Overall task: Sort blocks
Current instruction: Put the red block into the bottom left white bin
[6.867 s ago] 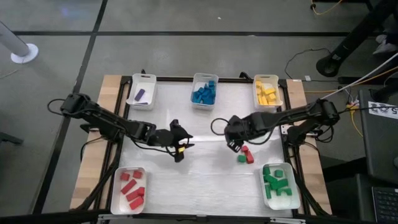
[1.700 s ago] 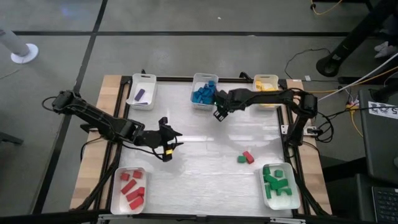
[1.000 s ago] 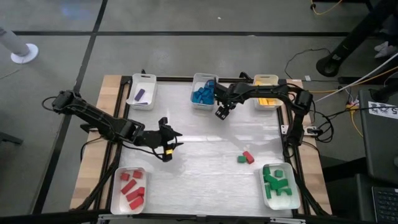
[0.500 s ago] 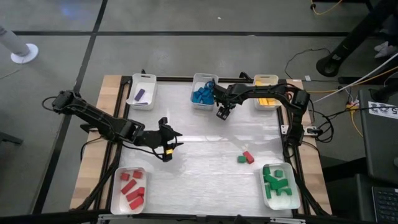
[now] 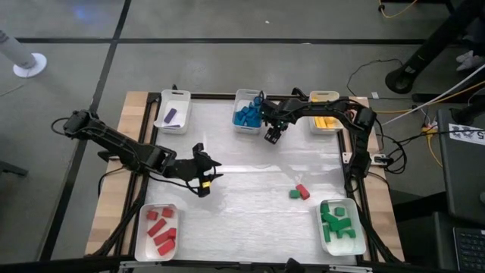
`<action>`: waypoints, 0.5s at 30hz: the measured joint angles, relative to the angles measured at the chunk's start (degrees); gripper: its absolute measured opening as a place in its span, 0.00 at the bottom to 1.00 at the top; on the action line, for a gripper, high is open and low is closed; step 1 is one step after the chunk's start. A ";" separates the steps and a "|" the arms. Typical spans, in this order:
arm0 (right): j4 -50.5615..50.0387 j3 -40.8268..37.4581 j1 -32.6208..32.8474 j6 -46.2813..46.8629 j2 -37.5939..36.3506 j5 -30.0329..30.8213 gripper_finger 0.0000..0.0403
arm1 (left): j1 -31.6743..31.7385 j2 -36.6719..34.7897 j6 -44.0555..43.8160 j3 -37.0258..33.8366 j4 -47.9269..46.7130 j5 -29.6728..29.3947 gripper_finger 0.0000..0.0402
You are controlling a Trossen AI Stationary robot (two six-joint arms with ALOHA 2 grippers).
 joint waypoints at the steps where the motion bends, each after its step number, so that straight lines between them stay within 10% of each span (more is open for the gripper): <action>1: 0.64 0.00 0.14 0.00 0.15 0.00 0.57 | 0.00 0.00 -0.16 0.01 -0.38 0.00 0.41; 15: 3.41 0.07 0.09 -0.09 0.63 -8.97 0.33 | 0.00 -0.36 -3.24 0.01 -0.94 0.02 0.41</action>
